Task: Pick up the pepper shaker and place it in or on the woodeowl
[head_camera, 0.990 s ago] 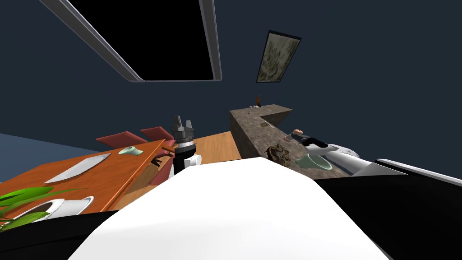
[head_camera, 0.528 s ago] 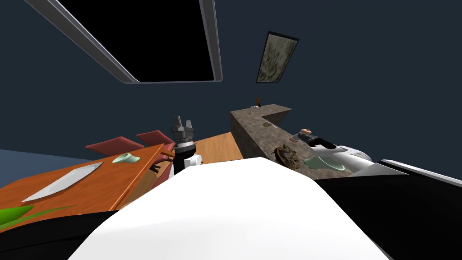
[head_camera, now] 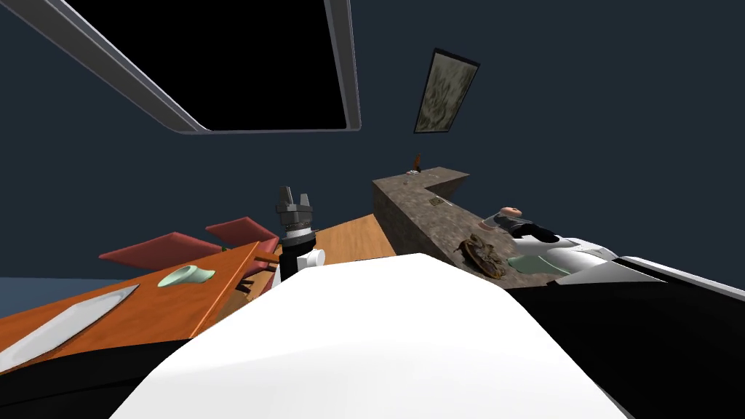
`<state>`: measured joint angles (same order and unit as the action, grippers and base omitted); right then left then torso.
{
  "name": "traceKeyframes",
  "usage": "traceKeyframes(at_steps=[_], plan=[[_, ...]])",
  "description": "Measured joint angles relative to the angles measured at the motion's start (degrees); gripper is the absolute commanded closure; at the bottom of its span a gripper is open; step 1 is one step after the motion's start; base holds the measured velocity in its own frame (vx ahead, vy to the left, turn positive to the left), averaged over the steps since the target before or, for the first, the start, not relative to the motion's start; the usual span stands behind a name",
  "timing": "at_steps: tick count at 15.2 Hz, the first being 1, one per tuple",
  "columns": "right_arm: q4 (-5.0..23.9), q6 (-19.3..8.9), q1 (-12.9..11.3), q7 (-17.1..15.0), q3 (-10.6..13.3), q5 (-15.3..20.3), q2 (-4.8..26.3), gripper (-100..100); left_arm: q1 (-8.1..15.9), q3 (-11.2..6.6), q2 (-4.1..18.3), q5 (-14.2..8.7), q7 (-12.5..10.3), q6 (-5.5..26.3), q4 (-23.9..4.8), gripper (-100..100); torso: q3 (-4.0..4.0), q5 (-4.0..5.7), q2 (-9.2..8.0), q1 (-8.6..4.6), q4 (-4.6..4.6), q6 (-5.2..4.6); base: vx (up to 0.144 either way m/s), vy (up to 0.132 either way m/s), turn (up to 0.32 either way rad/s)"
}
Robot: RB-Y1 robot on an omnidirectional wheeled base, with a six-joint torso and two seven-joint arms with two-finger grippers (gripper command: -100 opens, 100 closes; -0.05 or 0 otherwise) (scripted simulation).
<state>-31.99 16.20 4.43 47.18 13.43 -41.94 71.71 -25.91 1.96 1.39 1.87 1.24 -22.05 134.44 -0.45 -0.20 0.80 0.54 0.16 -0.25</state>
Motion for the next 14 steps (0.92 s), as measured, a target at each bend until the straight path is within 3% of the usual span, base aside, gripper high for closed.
traceKeyframes(at_steps=[2, 4, 5, 6, 7, 8, 10, 11, 14], plan=[[0.7, -0.2, 0.3, 0.5, -2.1, 0.6, -0.2, 100, 0.0, 0.0, 0.0, 0.0, 0.0, 0.0, 0.0, 0, -0.02, 0.0, 0.04, 0.01, 0.0, 0.08, 0.11, 0.179, -0.083], [4.4, 0.8, -2.0, -1.4, -0.5, 2.3, -0.4, 100, 0.0, 0.0, 0.0, 0.0, 0.0, 0.0, 0.0, 0, 0.01, 0.01, -0.02, -0.14, 0.0, 0.07, 0.07, 0.134, -0.08], [4.8, 1.0, -2.0, -1.8, -1.0, 2.6, -0.3, 100, 0.0, 0.0, 0.0, 0.0, 0.0, 0.0, 0.0, 0, 0.04, 0.01, -0.07, -0.21, -0.03, 0.07, 0.083, 0.136, -0.079], [4.6, 0.7, -1.5, -1.4, -2.3, 2.7, -0.3, 100, 0.0, 0.0, 0.0, 0.0, 0.0, 0.0, 0.0, 0, 0.05, 0.02, -0.07, -0.22, -0.03, 0.05, 0.1, 0.185, -0.121], [3.1, -0.1, 0.3, 0.2, -5.7, 2.3, -0.5, 100, 0.0, 0.0, 0.0, 0.0, 0.0, 0.0, 0.0, 0, 0.06, 0.03, -0.08, -0.11, -0.04, -0.03, 0.101, 0.166, -0.143], [3.9, -0.2, -0.2, 0.5, -6.0, 2.8, -0.6, 100, 0.0, 0.0, 0.0, 0.0, 0.0, 0.0, 0.0, 0, 0.04, 0.01, -0.06, -0.13, -0.03, 0.01, 0.073, 0.11, -0.064], [7.7, 0.9, -2.7, -1.9, -3.6, 4.4, -0.5, 100, 0.0, -0.01, 0.0, 0.0, 0.0, 0.0, 0.0, 0, 0.05, 0.02, -0.09, -0.32, -0.03, 0.06, 0.074, 0.122, -0.064], [7.0, 0.7, -1.2, -1.3, -6.1, 4.2, -0.5, 100, 0.0, -0.01, 0.0, 0.0, 0.0, 0.0, 0.0, 0, 0.06, 0.02, -0.09, -0.27, -0.03, -0.03, 0.087, 0.14, -0.112], [8.2, 0.6, -1.0, -0.7, -7.9, 4.9, -0.9, 100, 0.0, -0.01, 0.0, 0.0, 0.0, 0.0, 0.0, 0, 0.1, 0.04, -0.17, -0.35, -0.04, 0.01, 0.054, 0.11, -0.063]])
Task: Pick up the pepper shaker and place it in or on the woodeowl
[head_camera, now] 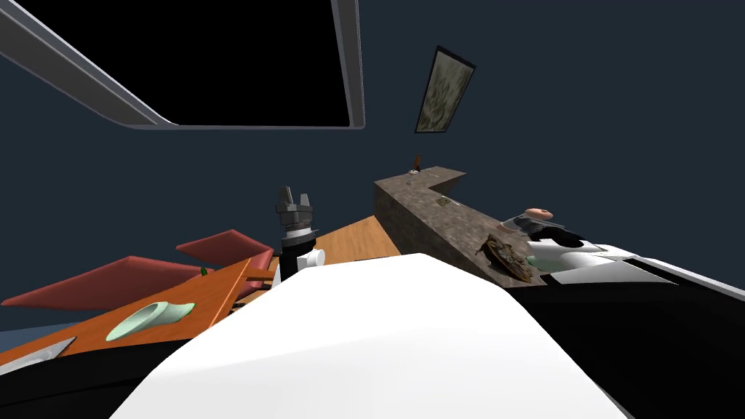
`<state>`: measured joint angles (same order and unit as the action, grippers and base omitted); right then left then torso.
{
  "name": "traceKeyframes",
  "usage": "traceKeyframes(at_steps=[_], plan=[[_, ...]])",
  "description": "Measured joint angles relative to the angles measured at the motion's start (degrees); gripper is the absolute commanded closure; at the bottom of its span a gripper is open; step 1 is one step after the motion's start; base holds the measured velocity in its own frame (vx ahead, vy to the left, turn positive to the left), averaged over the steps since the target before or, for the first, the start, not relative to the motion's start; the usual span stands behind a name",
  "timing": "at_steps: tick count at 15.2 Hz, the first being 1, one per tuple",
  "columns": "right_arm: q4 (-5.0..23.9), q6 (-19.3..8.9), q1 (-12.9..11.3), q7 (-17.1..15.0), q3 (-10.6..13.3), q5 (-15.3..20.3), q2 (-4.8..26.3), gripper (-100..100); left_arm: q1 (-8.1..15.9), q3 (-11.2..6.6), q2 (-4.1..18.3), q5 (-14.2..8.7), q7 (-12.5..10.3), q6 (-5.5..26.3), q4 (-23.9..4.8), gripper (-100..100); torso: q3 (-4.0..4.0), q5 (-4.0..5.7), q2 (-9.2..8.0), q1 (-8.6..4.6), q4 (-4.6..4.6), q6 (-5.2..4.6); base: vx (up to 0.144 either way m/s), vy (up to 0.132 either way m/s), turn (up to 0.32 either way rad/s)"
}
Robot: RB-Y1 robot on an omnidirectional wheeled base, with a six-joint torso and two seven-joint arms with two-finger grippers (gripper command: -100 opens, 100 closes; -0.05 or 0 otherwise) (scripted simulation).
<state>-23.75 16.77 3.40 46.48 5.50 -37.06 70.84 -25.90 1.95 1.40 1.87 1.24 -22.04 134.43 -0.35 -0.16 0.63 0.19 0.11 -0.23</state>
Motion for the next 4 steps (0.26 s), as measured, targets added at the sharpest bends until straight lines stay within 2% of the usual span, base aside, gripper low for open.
traceKeyframes(at_steps=[2, 3, 4], plan=[[2.0, 0.4, -1.2, -0.8, 0.7, 0.9, 0.0, 100, 0.0, 0.0, 0.0, 0.0, 0.0, 0.0, 0.0, 0, 0.0, -0.01, -0.01, -0.08, 0.0, 0.07, 0.039, 0.079, -0.034], [3.4, 0.7, -2.1, -1.5, 1.2, 1.6, -0.1, 100, 0.0, 0.0, 0.0, 0.0, 0.0, 0.0, 0.0, 0, 0.01, 0.0, -0.02, -0.11, -0.01, 0.06, 0.073, 0.134, -0.084], [2.8, 0.4, -1.1, -1.0, -0.7, 1.4, 0.0, 100, 0.0, 0.0, 0.0, 0.0, 0.0, 0.0, 0.0, 0, 0.0, -0.01, 0.01, 0.0, -0.01, -0.04, 0.073, 0.137, -0.115]])
